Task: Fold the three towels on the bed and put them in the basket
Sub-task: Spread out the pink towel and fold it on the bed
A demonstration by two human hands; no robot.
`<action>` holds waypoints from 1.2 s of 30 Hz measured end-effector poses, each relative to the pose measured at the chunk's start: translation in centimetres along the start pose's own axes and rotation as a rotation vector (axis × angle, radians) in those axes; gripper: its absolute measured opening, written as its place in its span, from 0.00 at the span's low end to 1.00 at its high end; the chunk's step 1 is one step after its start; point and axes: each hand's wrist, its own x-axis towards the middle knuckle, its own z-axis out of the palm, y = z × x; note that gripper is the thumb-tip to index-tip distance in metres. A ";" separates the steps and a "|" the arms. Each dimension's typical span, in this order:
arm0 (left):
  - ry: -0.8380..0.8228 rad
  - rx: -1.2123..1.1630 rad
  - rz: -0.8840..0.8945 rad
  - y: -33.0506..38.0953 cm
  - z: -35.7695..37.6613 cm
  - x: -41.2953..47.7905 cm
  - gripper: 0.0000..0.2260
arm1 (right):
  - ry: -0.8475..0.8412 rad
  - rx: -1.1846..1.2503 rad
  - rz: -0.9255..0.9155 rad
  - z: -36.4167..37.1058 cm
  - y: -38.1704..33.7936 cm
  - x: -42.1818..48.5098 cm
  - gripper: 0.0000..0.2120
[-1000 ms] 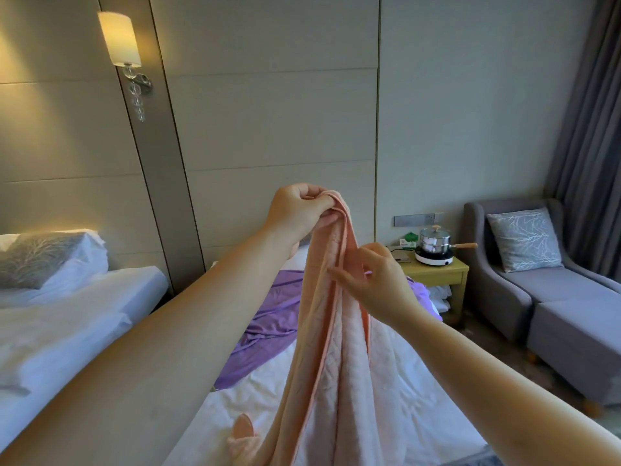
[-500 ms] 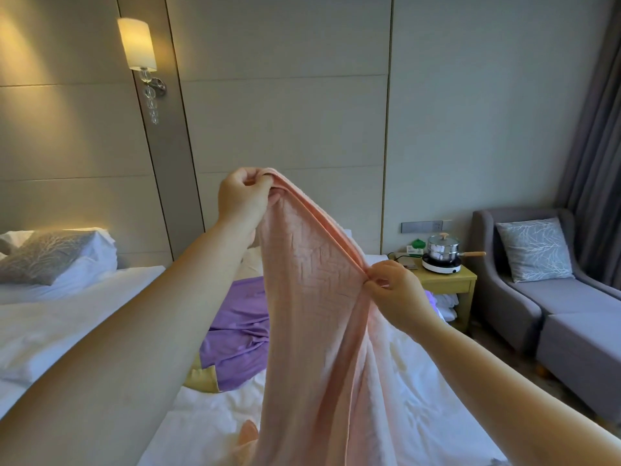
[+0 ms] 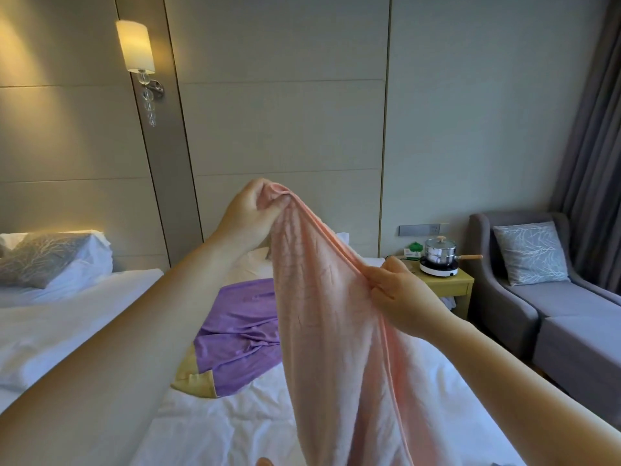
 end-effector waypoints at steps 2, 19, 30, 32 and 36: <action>-0.007 -0.058 0.011 0.5 1.3 -0.4 0.06 | 0.009 -0.193 -0.035 0.3 0.1 -0.2 0.17; -0.062 -0.222 0.062 0.5 4.9 -1.2 0.08 | 0.123 0.638 0.041 0.9 -2.1 -1.5 0.21; -0.055 -0.291 0.104 0.7 4.2 -0.7 0.07 | -0.049 0.289 0.002 3.7 -1.5 -2.9 0.08; -0.062 -0.287 0.110 0.7 3.9 -0.7 0.06 | 0.155 0.031 -0.084 4.4 -1.7 -3.3 0.10; -0.079 -0.286 0.077 0.4 3.4 -0.9 0.04 | 0.401 -0.286 -0.276 4.4 -3.4 -3.4 0.13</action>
